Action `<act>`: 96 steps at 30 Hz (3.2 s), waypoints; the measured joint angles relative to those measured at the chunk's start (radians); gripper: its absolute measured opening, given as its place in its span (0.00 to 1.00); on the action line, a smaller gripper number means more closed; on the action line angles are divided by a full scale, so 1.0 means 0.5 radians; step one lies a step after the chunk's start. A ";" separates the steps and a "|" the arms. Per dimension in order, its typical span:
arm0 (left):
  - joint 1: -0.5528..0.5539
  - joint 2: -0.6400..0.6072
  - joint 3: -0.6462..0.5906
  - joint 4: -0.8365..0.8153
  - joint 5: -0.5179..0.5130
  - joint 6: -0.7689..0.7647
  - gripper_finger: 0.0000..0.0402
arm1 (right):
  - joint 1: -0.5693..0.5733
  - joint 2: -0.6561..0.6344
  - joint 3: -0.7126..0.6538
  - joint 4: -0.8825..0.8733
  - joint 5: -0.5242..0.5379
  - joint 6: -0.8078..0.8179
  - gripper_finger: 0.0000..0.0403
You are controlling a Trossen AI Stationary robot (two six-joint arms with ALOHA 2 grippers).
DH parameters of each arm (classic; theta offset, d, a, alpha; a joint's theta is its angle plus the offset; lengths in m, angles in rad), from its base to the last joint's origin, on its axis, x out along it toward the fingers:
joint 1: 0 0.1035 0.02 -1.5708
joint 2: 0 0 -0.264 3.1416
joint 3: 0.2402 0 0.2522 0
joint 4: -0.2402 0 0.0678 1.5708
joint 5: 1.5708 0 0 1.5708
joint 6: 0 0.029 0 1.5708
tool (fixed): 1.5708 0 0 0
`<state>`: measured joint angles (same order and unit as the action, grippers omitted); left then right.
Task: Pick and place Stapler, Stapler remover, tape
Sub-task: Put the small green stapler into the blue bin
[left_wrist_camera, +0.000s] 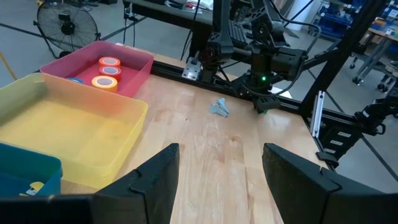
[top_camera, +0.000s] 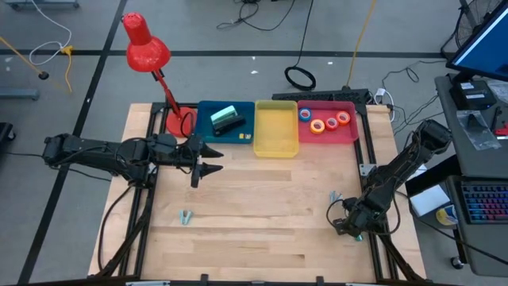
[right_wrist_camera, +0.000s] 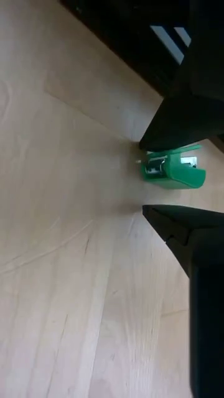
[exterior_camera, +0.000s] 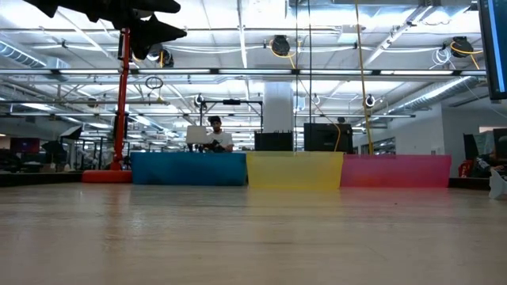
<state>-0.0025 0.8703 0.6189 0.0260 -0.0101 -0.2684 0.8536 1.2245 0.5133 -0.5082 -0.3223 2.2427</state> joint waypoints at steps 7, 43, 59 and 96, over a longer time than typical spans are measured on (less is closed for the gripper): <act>0.000 0.000 0.000 -0.001 0.000 0.002 0.57 | 0.028 0.001 0.001 -0.023 -0.068 -0.021 0.30; 0.000 0.000 0.000 0.087 0.002 -0.012 0.57 | -0.206 -0.115 0.005 0.142 0.386 -0.295 0.13; -0.077 0.347 0.001 0.746 0.018 -0.367 0.57 | -0.807 -0.488 0.005 1.267 1.275 -1.218 0.13; 0.039 1.618 0.922 0.898 0.585 -1.076 0.57 | -1.386 -0.219 0.006 2.459 0.989 -2.124 0.13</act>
<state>0.0170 1.6793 1.0801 0.4751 0.2823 -0.8062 0.1604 1.1152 0.5163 0.7216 0.1723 1.1805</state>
